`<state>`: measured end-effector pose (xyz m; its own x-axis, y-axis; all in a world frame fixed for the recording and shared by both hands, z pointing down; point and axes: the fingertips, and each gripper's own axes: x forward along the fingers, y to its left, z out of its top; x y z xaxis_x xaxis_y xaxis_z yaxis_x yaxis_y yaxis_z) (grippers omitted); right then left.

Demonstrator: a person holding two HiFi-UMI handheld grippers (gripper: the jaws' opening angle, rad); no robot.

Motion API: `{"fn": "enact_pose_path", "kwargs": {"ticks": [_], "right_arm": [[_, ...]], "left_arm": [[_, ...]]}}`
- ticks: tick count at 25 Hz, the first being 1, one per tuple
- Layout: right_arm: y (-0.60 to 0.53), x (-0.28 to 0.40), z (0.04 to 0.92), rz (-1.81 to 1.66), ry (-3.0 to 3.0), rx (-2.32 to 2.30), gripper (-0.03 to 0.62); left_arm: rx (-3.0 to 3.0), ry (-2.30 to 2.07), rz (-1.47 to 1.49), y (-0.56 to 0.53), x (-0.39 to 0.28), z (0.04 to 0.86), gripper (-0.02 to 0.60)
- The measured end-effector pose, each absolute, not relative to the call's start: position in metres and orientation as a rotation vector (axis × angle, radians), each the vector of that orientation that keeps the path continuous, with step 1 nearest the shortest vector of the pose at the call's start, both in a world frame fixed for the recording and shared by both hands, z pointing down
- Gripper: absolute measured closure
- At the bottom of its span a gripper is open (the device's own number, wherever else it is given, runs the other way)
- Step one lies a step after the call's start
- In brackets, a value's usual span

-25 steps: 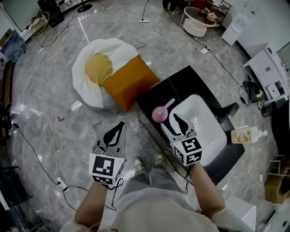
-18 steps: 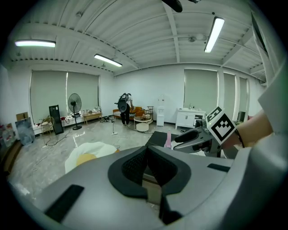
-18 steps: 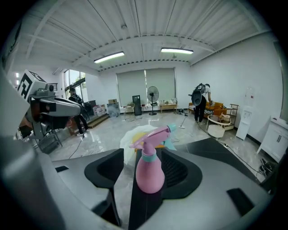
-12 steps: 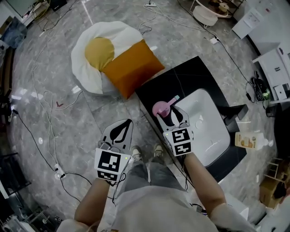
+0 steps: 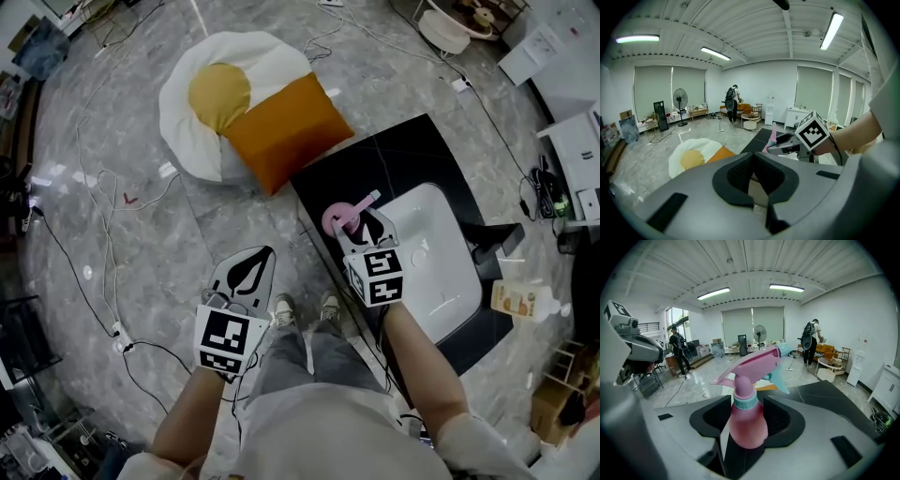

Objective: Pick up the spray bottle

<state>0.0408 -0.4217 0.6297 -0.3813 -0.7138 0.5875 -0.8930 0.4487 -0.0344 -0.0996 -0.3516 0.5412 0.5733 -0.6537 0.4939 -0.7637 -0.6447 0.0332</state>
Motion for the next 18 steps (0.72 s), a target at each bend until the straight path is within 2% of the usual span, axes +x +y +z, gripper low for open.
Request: {"fn": "enact_pose_path", "kwargs": {"ticks": [7, 18], "right_arm": [[-0.417, 0.033, 0.588, 0.436, -2.280, 1.298, 0.364], [-0.404, 0.029, 0.427, 0.236, -2.549, 1.319, 0.367]], "left_arm": [[2.580, -1.251, 0.632, -0.349, -0.107, 0.516, 0.561], [2.696, -1.413, 0.513, -0.355, -0.122, 0.425, 0.561]]}}
